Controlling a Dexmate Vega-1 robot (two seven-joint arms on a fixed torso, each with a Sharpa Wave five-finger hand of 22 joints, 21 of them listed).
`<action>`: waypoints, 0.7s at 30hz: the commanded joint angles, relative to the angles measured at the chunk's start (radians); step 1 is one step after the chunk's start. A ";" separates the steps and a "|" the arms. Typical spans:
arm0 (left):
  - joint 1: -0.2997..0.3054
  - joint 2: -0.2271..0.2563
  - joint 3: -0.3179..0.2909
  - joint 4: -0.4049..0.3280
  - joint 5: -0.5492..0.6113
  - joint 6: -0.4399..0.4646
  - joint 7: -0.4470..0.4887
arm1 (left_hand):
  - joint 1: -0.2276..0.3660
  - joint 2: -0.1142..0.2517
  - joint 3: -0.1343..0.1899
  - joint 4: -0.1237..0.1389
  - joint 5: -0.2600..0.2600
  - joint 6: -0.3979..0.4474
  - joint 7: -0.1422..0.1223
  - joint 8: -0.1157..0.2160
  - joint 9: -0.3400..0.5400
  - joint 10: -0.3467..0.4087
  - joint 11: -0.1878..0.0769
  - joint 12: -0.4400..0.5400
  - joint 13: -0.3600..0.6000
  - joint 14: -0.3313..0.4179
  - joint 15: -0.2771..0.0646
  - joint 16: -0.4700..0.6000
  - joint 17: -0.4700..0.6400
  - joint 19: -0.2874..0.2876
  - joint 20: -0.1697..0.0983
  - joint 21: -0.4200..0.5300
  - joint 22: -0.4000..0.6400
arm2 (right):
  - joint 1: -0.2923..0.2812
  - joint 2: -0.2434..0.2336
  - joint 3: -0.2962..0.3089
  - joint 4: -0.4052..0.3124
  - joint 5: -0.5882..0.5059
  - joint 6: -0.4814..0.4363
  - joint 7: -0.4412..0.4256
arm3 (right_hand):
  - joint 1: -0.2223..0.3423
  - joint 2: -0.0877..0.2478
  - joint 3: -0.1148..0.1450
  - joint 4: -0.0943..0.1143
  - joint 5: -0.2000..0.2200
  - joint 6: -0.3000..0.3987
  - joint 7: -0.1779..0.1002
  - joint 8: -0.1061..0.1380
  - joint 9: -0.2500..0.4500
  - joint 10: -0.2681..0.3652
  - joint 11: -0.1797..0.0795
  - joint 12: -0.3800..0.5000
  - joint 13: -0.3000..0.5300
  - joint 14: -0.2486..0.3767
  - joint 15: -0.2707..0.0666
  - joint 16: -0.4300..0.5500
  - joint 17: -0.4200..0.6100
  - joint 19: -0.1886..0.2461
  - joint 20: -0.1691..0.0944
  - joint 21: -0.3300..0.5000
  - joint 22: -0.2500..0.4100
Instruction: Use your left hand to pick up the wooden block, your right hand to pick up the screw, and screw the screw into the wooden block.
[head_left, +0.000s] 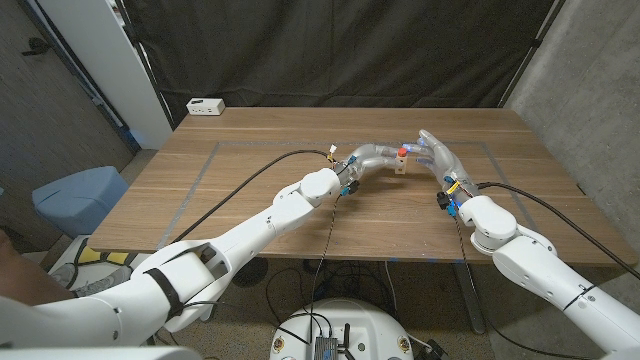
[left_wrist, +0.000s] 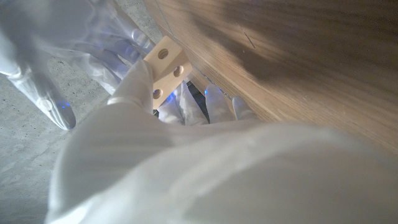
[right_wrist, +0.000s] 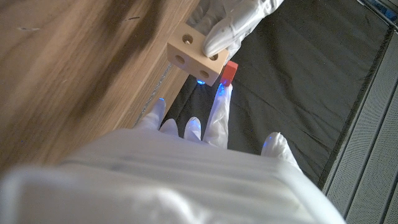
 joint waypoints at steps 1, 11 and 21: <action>0.003 0.003 -0.003 -0.002 -0.002 -0.001 -0.001 | 0.000 0.009 0.030 0.026 0.007 0.062 0.041 0.005 0.002 0.020 -0.012 0.017 0.036 0.011 -0.020 0.003 0.001 0.003 -0.003 0.007 0.005 | -0.011 0.002 0.004 -0.013 -0.005 -0.009 -0.015 | 0.004 0.008 0.009 0.000 0.009 0.020 0.004 0.008 0.005 0.014 0.001 0.005 0.002 0.009 0.001 0.003 0.000 0.010 0.000 0.008 0.002; -0.002 -0.001 -0.003 0.016 -0.007 -0.009 -0.010 | 0.000 0.008 0.030 0.025 0.007 0.062 0.040 0.005 0.002 0.020 -0.013 0.018 0.036 0.012 -0.021 0.002 0.001 0.003 -0.004 0.007 0.005 | -0.021 0.004 0.007 -0.030 -0.011 -0.023 -0.034 | 0.008 0.011 0.012 -0.002 0.009 0.059 0.008 0.015 0.004 0.034 -0.003 0.005 0.002 0.025 -0.002 0.006 -0.001 0.019 -0.001 0.009 0.002; -0.011 -0.008 -0.005 0.040 -0.013 -0.017 -0.019 | 0.000 0.008 0.030 0.025 0.007 0.063 0.042 0.006 0.002 0.021 -0.012 0.018 0.036 0.012 -0.020 0.003 0.001 0.003 -0.003 0.007 0.005 | -0.020 0.009 0.005 -0.037 -0.015 -0.030 -0.040 | 0.012 0.012 0.014 -0.004 0.008 0.091 0.010 0.020 0.004 0.057 -0.008 0.007 0.002 0.041 -0.010 0.008 -0.001 0.030 -0.003 0.010 0.002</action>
